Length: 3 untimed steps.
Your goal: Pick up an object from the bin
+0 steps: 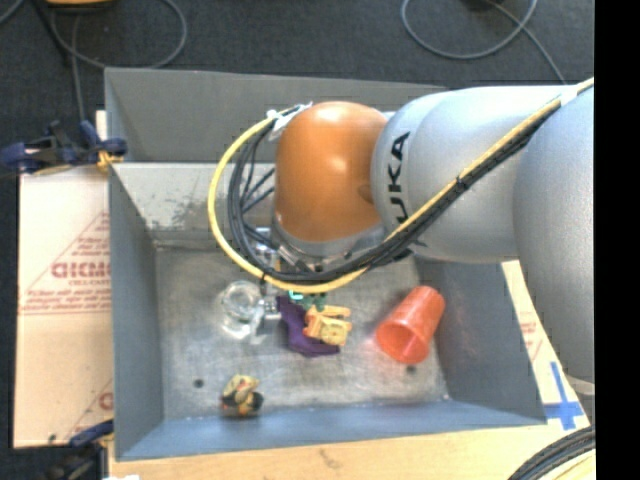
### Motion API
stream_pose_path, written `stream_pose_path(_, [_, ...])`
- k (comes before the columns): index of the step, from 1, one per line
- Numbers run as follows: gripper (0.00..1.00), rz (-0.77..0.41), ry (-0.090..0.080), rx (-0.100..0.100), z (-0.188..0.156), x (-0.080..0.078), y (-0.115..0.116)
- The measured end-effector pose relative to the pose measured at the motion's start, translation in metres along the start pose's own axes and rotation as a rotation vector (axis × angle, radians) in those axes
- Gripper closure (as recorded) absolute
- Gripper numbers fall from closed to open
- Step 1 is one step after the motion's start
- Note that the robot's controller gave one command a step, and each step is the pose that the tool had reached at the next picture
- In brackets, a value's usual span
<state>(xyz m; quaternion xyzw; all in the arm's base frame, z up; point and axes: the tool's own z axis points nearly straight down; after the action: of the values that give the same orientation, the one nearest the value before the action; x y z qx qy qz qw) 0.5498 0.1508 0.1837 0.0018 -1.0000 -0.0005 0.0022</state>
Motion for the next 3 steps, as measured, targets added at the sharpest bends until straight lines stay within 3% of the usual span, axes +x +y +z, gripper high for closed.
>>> stream_pose_path(1, [0.00, 0.003, -0.007, -0.001, -0.004, -0.002, 0.000])
stream_pose_path(2, [1.00, -0.092, -0.026, -0.007, 0.094, -0.031, -0.006])
stream_pose_path(3, [1.00, -0.091, -0.026, -0.008, 0.094, -0.031, -0.006])
